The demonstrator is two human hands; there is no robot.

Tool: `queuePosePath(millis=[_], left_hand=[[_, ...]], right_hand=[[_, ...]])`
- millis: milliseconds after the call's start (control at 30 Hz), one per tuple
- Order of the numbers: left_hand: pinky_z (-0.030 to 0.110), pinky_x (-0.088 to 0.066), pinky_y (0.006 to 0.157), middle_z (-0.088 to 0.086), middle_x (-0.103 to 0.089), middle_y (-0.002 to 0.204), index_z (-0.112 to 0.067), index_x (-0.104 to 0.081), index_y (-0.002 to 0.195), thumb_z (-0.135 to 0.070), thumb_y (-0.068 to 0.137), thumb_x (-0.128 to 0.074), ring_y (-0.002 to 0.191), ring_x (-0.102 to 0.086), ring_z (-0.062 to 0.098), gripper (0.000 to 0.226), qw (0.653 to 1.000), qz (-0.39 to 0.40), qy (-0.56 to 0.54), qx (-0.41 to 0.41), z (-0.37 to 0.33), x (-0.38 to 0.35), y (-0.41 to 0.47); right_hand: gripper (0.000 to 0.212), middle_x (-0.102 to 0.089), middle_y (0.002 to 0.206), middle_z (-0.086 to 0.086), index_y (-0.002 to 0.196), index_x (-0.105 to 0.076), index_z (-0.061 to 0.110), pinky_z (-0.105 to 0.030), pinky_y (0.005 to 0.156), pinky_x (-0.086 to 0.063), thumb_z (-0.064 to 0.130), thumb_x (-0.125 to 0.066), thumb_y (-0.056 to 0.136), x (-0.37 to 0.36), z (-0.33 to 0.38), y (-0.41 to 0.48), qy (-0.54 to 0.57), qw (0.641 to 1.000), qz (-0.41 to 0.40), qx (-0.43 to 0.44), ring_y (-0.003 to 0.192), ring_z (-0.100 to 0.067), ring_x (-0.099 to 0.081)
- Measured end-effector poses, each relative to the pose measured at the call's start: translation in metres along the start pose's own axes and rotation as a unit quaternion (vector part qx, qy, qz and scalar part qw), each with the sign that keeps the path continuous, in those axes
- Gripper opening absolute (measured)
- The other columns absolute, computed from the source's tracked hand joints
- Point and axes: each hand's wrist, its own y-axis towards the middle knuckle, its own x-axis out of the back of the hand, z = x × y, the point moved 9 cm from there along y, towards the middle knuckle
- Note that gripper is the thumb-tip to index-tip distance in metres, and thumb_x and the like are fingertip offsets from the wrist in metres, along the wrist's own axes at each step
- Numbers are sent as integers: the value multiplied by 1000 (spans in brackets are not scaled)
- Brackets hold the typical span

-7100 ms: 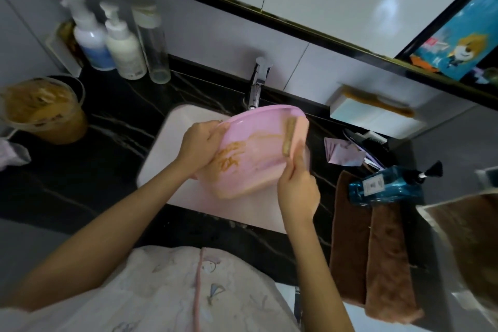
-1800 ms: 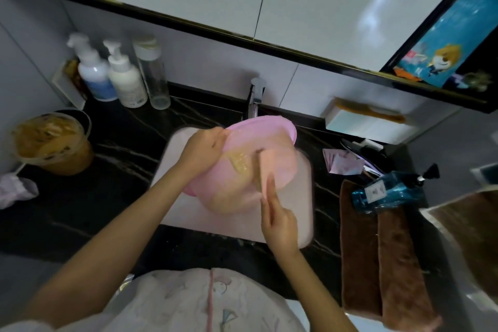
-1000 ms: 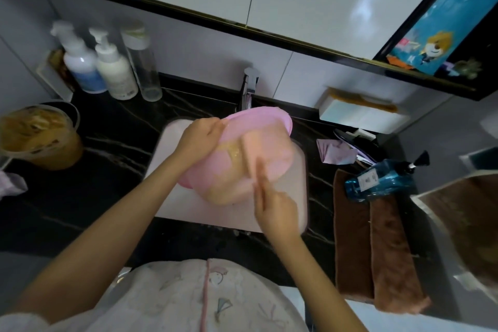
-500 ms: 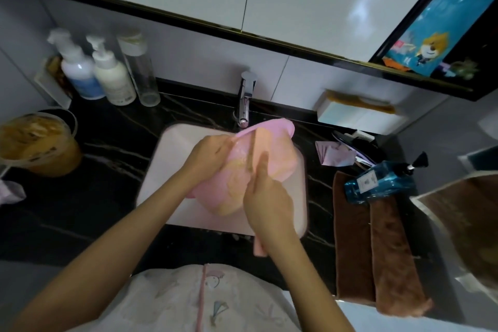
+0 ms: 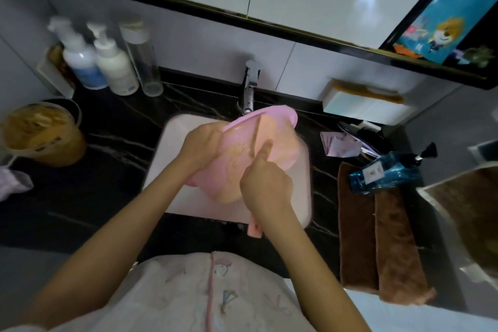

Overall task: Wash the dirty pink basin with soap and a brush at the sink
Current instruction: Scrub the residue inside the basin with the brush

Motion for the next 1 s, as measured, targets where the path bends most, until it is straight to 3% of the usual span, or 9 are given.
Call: queuePosePath(millis=[100, 167, 233, 367, 433, 533, 733, 900, 1000], left_hand=[[31, -41, 79, 9, -60, 105, -12, -62, 117, -28, 74, -63, 101, -54, 28, 46, 997, 8, 64, -43, 27, 2, -19], [30, -40, 81, 6, -59, 101, -10, -63, 113, -37, 87, -43, 96, -54, 22, 42, 1000, -6, 2, 1, 52, 2, -37], [32, -41, 78, 5, -57, 94, -5, -63, 103, -42, 90, -30, 90, -54, 21, 51, 998, -4, -57, 26, 63, -7, -54], [28, -38, 68, 7, -63, 90, -3, -63, 95, -20, 99, -40, 81, -58, 23, 29, 991, 4, -108, 84, 69, -23, -66], [32, -42, 61, 9, -64, 79, -3, -60, 84, -32, 97, -35, 71, -58, 25, 40, 995, -34, -81, 57, 56, -14, -63], [34, -40, 53, 7, -55, 63, -8, -48, 71, -37, 95, -32, 58, -52, 25, 40, 993, -68, -95, 3, 24, -3, -55], [31, -36, 55, 5, -52, 62, -11, -48, 67, -39, 92, -32, 58, -48, 20, 40, 979, -70, -190, 33, 6, -8, -34], [28, -33, 55, 1, -48, 60, -15, -47, 64, -27, 100, -39, 57, -45, 16, 40, 976, -17, -213, 32, -12, -20, -29], [30, -36, 56, 3, -53, 64, -15, -50, 67, -28, 100, -38, 60, -49, 19, 38, 978, -17, -205, 38, -14, -22, -29]], right_hand=[[69, -64, 109, -11, 149, 11, 2, -30, 68, -35, 12, -33, 96, 16, -21, 15, -17, 999, -28, -34, 95, -26, -62], [65, -62, 114, -13, 149, 6, 1, -30, 69, -33, 11, -32, 97, 26, -37, 22, -6, 998, -38, -55, 100, -28, -60], [61, -61, 116, -16, 150, -1, 2, -31, 71, -33, 10, -31, 97, 33, -48, 31, 26, 997, -42, -62, 103, -32, -58], [50, -57, 121, -17, 144, -22, 3, -36, 75, -40, 13, -31, 96, 29, -64, 55, 74, 992, -42, -93, 104, -34, -58], [47, -56, 122, -18, 140, -28, 2, -37, 75, -42, 12, -32, 95, 27, -70, 60, 100, 988, -40, -115, 104, -34, -58], [52, -59, 115, -15, 147, -18, 6, -36, 74, -41, 13, -31, 97, 28, -60, 43, 118, 984, -36, -132, 95, -29, -58], [67, -64, 104, -11, 150, 11, 9, -31, 69, -39, 17, -30, 98, -10, -10, -9, 34, 999, -23, 18, 89, -27, -62], [57, -61, 95, -12, 150, -6, 10, -36, 68, -47, 18, -31, 99, 15, -69, 27, 153, 969, -78, -176, 79, -25, -58], [61, -64, 98, -9, 151, 0, 12, -28, 58, -39, 21, -32, 99, -9, -26, -9, 125, 989, -67, -30, 73, -19, -53]])
